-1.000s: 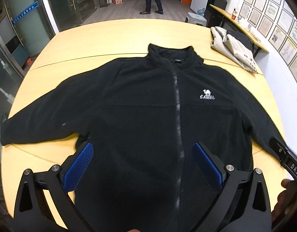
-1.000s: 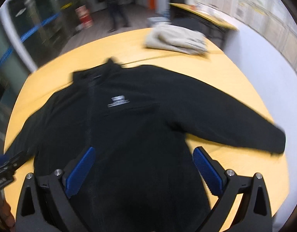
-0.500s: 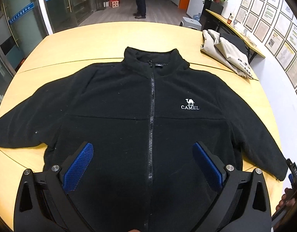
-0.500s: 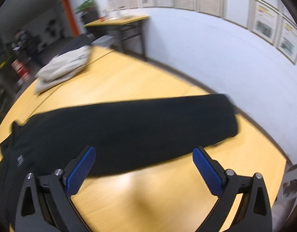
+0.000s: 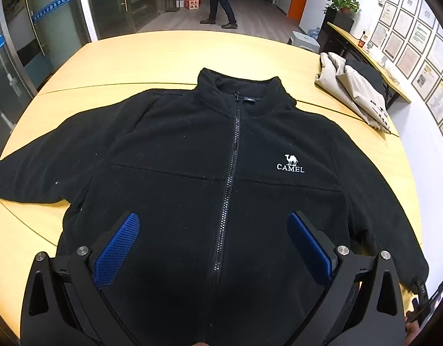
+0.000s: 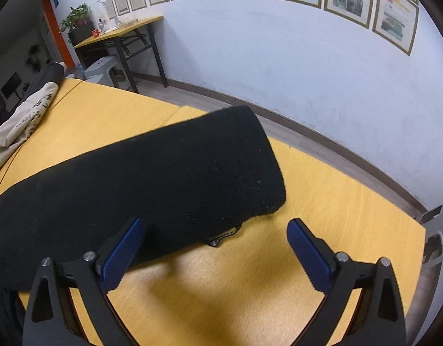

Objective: Fold clothes

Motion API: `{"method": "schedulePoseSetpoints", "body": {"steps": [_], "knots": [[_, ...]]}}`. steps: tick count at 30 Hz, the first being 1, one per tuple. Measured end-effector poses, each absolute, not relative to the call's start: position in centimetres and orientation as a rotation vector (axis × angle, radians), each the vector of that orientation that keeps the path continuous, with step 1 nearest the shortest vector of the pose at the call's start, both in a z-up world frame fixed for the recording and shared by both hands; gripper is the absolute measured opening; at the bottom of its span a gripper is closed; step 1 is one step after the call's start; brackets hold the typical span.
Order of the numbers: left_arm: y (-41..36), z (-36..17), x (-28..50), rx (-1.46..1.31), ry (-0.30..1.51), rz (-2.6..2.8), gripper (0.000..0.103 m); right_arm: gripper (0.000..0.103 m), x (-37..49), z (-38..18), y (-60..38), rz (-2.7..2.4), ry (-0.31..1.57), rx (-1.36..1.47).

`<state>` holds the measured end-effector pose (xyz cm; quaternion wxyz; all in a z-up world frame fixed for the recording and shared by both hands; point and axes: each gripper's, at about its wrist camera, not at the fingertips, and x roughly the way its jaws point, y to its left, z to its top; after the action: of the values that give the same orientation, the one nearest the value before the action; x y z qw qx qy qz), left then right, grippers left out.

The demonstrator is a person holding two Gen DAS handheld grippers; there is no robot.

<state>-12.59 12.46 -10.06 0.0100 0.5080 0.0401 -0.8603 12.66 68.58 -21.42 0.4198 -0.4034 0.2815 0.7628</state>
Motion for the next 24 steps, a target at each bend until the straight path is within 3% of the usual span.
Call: {"method": "schedulePoseSetpoints", "body": {"steps": [3, 8, 11, 13, 16, 20, 24], "knots": [[12.6, -9.9, -12.0, 1.583, 0.109, -2.683, 0.103, 0.086, 12.5, -22.3, 69.1, 1.894, 0.755, -1.000], [12.1, -9.6, -11.2, 1.559, 0.118, -2.669, 0.103, 0.081, 12.9, -22.3, 69.8, 1.904, 0.810, -0.921], [11.5, -9.8, -10.6, 1.557, 0.122, -2.647, 0.103, 0.060, 12.8, -22.4, 70.5, 1.892, 0.795, -0.907], [11.1, -10.0, -10.3, 1.554, 0.135, -2.632, 0.103, 0.037, 12.8, -22.4, 70.9, 1.883, 0.800, -0.903], [10.4, -10.2, -9.6, 1.545, 0.146, -2.619, 0.103, 0.023, 13.0, -21.9, 71.3, 1.888, 0.813, -0.876], [8.7, -10.3, -8.9, 1.524, 0.165, -2.615, 0.103, 0.017, 12.3, -18.5, 70.3, 1.952, 0.737, -0.798], [5.5, -10.5, -8.2, 1.497, 0.222, -2.602, 0.103, 0.016, 9.5, -11.1, 66.6, 2.125, 0.622, -0.659]]}}
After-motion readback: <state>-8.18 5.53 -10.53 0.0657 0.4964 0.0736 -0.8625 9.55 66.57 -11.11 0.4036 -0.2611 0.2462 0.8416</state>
